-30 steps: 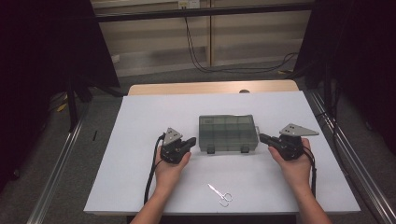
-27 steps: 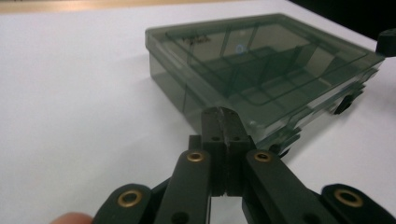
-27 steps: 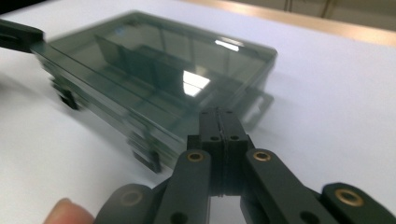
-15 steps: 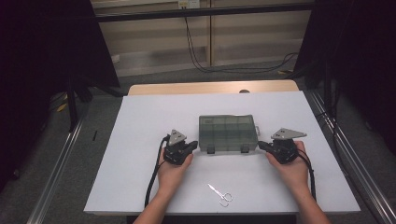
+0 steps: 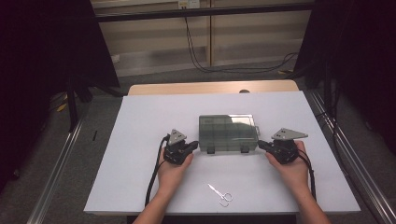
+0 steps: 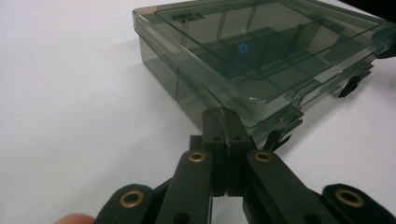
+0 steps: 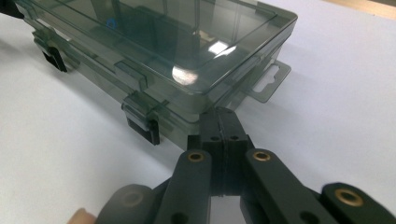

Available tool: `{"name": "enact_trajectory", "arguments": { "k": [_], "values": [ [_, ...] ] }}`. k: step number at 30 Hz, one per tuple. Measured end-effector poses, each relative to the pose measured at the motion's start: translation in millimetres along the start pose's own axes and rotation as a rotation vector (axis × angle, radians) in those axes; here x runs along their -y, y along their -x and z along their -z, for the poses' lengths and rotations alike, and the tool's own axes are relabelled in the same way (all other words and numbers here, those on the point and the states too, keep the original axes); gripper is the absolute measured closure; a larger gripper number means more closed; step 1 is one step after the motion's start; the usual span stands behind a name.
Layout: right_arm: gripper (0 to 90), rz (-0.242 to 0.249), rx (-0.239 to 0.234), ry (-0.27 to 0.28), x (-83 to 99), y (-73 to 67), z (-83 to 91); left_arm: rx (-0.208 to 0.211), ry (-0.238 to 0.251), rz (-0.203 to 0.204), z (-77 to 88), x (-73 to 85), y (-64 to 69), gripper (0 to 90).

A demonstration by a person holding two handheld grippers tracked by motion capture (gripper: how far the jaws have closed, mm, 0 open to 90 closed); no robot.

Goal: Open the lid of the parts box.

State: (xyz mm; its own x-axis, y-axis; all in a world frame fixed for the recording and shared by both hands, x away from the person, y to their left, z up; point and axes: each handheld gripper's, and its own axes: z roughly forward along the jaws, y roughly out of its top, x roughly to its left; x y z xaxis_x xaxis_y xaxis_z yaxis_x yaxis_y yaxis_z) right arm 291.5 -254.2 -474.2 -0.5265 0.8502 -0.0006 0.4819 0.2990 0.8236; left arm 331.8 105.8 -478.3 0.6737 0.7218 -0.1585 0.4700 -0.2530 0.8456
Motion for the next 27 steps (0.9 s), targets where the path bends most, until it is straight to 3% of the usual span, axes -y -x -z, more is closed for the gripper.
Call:
{"name": "enact_trajectory", "arguments": {
  "k": [10, 14, 18, 19, 27],
  "values": [
    [90.0, -0.036, -0.022, 0.073, -11.2, 2.4, 7.0, 0.003, 0.031, -0.016, 3.6, -6.6, 1.9, 90.0],
    [90.0, -0.03, -0.022, 0.086, -14.9, 2.8, 7.4, 0.016, 0.052, -0.038, 4.7, -13.8, 5.2, 90.0],
    [90.0, -0.025, -0.022, 0.099, -20.6, 2.2, 8.3, 0.003, 0.059, -0.054, 6.3, -22.7, 7.8, 90.0],
    [90.0, -0.031, -0.024, 0.103, -22.5, 1.7, 8.3, 0.001, 0.072, -0.042, 5.6, -24.4, 9.2, 90.0],
    [90.0, -0.013, -0.019, 0.129, -35.1, 3.5, 11.0, -0.002, 0.097, -0.063, 6.5, -38.6, 10.8, 90.0]
  ]
}}
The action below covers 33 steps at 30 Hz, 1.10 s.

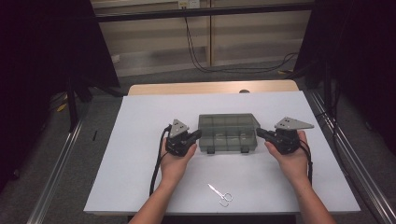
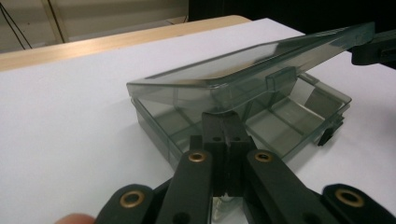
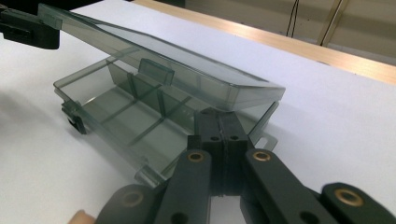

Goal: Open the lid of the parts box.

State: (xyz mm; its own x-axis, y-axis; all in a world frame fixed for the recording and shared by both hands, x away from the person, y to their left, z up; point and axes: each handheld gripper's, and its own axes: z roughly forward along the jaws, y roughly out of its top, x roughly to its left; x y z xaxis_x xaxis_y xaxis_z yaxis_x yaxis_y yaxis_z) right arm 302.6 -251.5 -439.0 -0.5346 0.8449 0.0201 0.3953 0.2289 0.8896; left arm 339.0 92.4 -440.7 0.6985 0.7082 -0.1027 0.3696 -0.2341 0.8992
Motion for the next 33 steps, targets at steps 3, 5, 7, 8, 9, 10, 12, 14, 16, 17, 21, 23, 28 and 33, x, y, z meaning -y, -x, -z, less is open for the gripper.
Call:
{"name": "enact_trajectory", "arguments": {
  "k": [3, 5, 7, 8, 9, 10, 12, 14, 16, 17, 21, 23, 28, 33],
  "values": [
    [90.0, -0.004, 0.008, 0.012, -5.0, 0.9, 0.2, -0.004, 0.009, -0.014, -0.2, -5.4, 0.7, 90.0],
    [90.0, -0.001, 0.008, 0.022, -8.5, 1.6, 0.0, -0.006, 0.018, -0.018, -0.5, -8.8, 1.2, 90.0],
    [90.0, -0.004, 0.006, 0.028, -12.2, 1.8, -0.7, -0.006, 0.029, -0.019, -1.1, -12.5, 1.3, 90.0],
    [90.0, -0.002, 0.009, 0.027, -14.1, 1.5, -1.3, -0.01, 0.032, -0.025, -1.1, -14.4, 1.1, 90.0],
    [90.0, 0.001, 0.007, 0.029, -15.9, 1.3, -2.6, -0.012, 0.031, -0.035, -1.1, -16.1, 0.9, 90.0],
    [90.0, 0.005, 0.008, 0.029, -17.9, 1.0, -3.9, -0.01, 0.037, -0.037, -1.6, -17.7, 0.6, 90.0],
    [90.0, 0.013, 0.009, 0.029, -21.9, 0.9, -6.3, -0.011, 0.041, -0.039, -1.9, -20.3, 0.1, 90.0],
    [90.0, 0.017, 0.013, 0.035, -25.8, 2.1, -8.4, -0.013, 0.053, -0.044, -1.2, -22.0, -0.6, 90.0],
    [90.0, 0.01, 0.017, 0.034, -29.2, 4.2, -10.0, -0.02, 0.061, -0.054, -0.1, -22.2, -1.4, 85.8],
    [90.0, 0.013, 0.016, 0.037, -30.7, 5.8, -11.5, -0.012, 0.071, -0.063, 0.2, -21.3, -2.1, 81.7],
    [90.0, 0.003, 0.022, 0.027, -36.2, 12.1, -17.6, -0.03, 0.101, -0.061, 2.7, -19.5, -4.9, 48.7],
    [90.0, -0.002, 0.02, 0.025, -37.2, 12.9, -18.7, -0.032, 0.094, -0.048, -0.1, -20.3, -8.3, 37.2],
    [90.0, -0.011, 0.021, 0.035, -43.5, 16.4, -21.9, -0.058, 0.044, 0.004, -12.5, -21.7, -14.6, 0.0],
    [90.0, -0.026, 0.032, 0.04, -50.1, 20.3, -26.0, -0.073, 0.034, 0.023, -22.3, -29.4, -20.9, 7.1]
  ]
}}
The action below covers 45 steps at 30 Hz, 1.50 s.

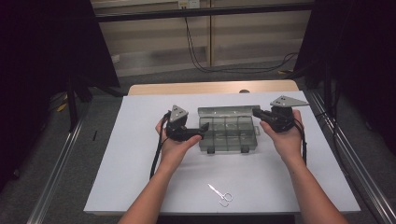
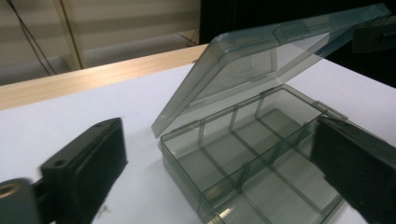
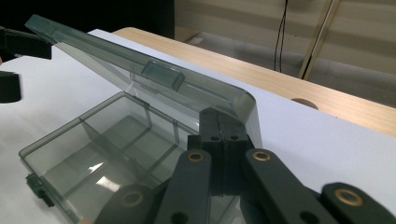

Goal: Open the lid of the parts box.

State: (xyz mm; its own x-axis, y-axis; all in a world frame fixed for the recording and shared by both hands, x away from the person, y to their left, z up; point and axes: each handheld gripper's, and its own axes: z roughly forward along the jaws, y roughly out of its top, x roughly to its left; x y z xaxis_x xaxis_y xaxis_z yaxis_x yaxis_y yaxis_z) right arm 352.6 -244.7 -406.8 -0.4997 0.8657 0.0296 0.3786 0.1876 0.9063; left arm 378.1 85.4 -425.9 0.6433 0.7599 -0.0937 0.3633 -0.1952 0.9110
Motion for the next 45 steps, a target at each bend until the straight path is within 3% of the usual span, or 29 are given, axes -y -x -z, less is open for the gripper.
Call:
{"name": "enact_trajectory", "arguments": {
  "k": [1, 5, 8, 14, 18, 21, 24, 26, 28, 29, 31, 32, 35, 37, 41, 45],
  "values": [
    [90.0, 0.001, 0.0, -0.001, -1.2, 0.4, -1.3, -0.025, -0.018, -0.019, -1.3, -2.2, -0.9, 13.3],
    [90.0, -0.003, 0.009, 0.0, -4.9, 2.9, -6.2, -0.077, -0.036, -0.031, -9.5, -8.6, -3.1, 38.7],
    [90.0, -0.014, 0.015, 0.005, -7.0, 6.8, -9.5, -0.085, -0.048, -0.036, -15.6, -10.3, -3.8, 58.5],
    [90.0, -0.019, 0.011, 0.003, -7.4, 9.9, -13.4, -0.115, -0.059, -0.054, -26.5, -14.3, -0.5, 72.0],
    [90.0, -0.015, 0.0, 0.008, -7.4, 12.7, -11.7, -0.159, -0.061, -0.034, -30.4, -17.4, 0.4, 80.7],
    [87.6, -0.033, -0.033, 0.01, -6.1, 15.8, -6.4, -0.167, -0.067, -0.019, -32.3, -18.3, -1.1, 83.0],
    [76.7, -0.052, -0.089, 0.025, -3.8, 20.3, 2.6, -0.156, -0.065, 0.004, -32.9, -19.4, -3.1, 83.1],
    [69.6, -0.053, -0.124, 0.064, -0.8, 23.9, 12.6, -0.143, -0.061, 0.017, -32.9, -19.6, -4.2, 83.0],
    [58.3, -0.055, -0.126, 0.088, 2.8, 28.1, 18.9, -0.14, -0.065, 0.012, -32.9, -19.6, -5.3, 82.9],
    [43.2, -0.06, -0.11, 0.096, 4.4, 29.8, 19.4, -0.142, -0.065, 0.016, -33.1, -19.7, -5.1, 82.8],
    [7.2, -0.081, -0.02, 0.067, 5.2, 31.4, 14.9, -0.136, -0.06, 0.021, -33.4, -20.1, -5.7, 82.7],
    [5.3, -0.093, 0.025, 0.058, 6.2, 31.9, 11.7, -0.135, -0.061, 0.021, -33.3, -20.6, -5.8, 82.6],
    [11.4, -0.132, 0.11, 0.036, 9.7, 32.9, -0.4, -0.131, -0.057, 0.03, -33.5, -21.4, -5.7, 82.4],
    [20.4, -0.124, 0.108, 0.028, 13.2, 31.4, -10.0, -0.128, -0.053, 0.033, -33.8, -21.7, -6.2, 82.4],
    [51.1, -0.115, 0.134, 0.011, 19.3, 28.3, -26.1, -0.12, -0.047, 0.038, -33.8, -23.2, -7.7, 82.4],
    [71.8, -0.105, 0.123, 0.056, 19.1, 26.2, -29.2, -0.113, -0.047, 0.026, -35.3, -26.7, -9.6, 82.4]
  ]
}}
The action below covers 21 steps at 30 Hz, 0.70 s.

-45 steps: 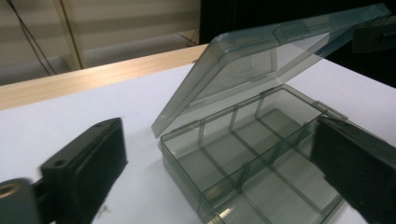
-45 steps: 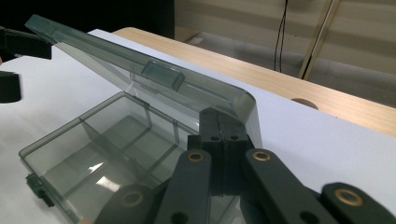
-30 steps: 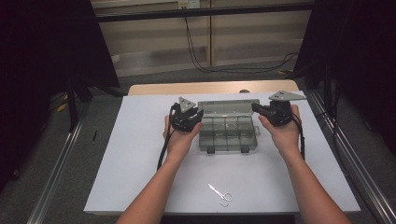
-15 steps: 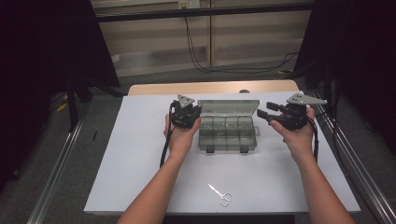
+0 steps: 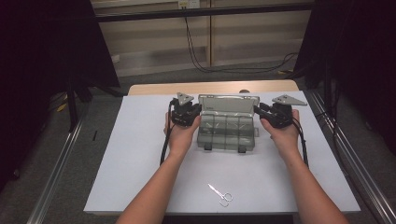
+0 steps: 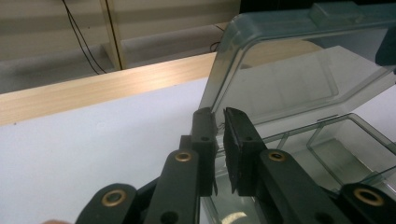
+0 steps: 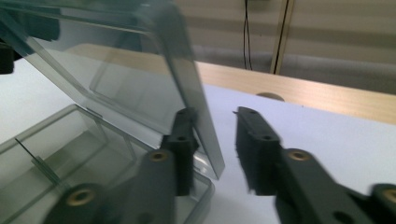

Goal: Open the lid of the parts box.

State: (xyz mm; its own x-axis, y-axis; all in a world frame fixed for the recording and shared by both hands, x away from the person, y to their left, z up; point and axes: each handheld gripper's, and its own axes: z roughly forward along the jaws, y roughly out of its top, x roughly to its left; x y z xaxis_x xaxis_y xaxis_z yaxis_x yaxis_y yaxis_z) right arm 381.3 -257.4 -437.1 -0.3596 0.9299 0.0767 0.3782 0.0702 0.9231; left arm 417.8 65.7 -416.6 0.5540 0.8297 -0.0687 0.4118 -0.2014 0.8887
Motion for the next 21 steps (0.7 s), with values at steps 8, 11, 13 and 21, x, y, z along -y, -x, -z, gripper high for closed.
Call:
{"name": "enact_trajectory", "arguments": {
  "k": [8, 11, 13, 21],
  "values": [
    [84.9, 0.016, 0.048, -0.002, -5.4, -5.2, -7.7, 0.015, -0.024, 0.018, -15.2, -3.2, -6.4, 80.7],
    [85.4, 0.015, 0.057, -0.004, -6.3, -4.6, -9.7, 0.031, -0.021, 0.031, -20.4, -3.4, -12.5, 79.3],
    [85.6, 0.009, 0.052, -0.001, -6.5, -3.0, -10.8, 0.049, -0.013, 0.048, -23.3, -3.7, -17.7, 77.8],
    [85.8, 0.02, 0.033, -0.004, -7.2, -0.1, -12.1, 0.149, 0.004, 0.048, -35.1, -3.6, -33.0, 76.0]
  ]
}}
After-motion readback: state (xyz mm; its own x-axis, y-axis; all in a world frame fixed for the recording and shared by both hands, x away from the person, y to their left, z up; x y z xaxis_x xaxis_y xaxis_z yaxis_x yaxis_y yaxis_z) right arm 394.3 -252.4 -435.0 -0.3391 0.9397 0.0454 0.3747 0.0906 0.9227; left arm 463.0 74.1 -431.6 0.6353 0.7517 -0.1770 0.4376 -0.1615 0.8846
